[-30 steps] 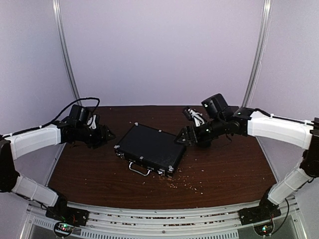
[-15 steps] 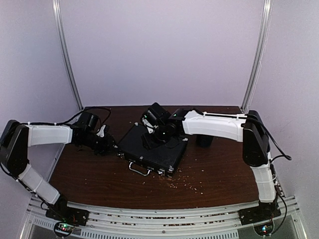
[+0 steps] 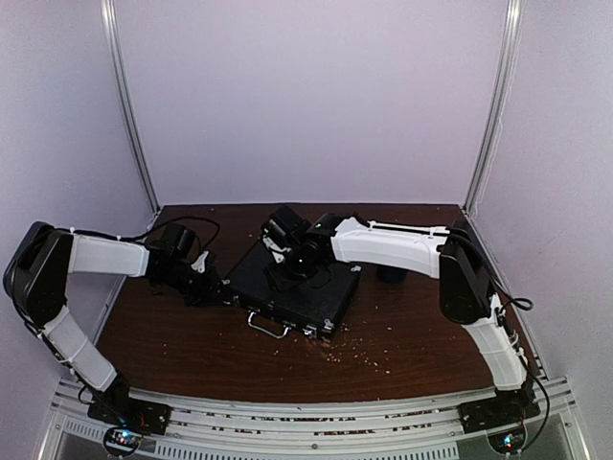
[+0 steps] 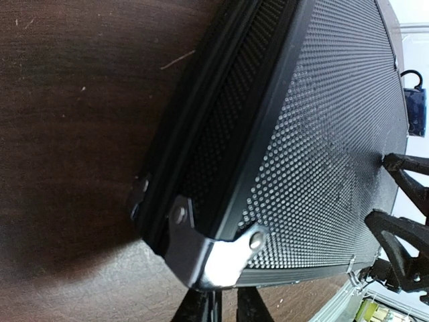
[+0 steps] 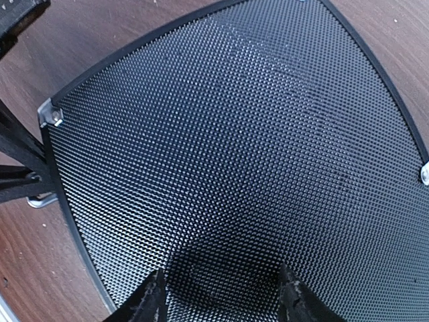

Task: Pack up texas hold em set
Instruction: Press the left-side button of the box for the chip case.

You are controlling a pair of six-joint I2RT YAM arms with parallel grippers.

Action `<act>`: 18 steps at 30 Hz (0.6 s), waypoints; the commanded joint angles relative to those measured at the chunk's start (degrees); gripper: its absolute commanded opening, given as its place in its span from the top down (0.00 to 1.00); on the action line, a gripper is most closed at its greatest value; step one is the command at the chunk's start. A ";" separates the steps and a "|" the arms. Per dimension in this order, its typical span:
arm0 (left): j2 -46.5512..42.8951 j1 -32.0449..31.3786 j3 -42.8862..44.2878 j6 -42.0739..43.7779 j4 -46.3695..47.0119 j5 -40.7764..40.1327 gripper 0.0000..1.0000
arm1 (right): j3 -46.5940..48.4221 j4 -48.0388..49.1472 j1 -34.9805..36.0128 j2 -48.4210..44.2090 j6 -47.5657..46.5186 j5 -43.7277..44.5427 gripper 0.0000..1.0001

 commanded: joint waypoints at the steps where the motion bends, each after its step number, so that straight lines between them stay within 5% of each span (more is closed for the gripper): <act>1: 3.34 -1.74 -0.87 0.66 0.53 -2.43 0.85 | 0.24 -1.07 0.13 1.33 -0.49 0.68 0.45; 18: -1.33 -4.28 -6.48 0.30 -1.78 -10.54 0.70 | -1.78 -1.69 2.15 1.69 0.94 -0.28 0.47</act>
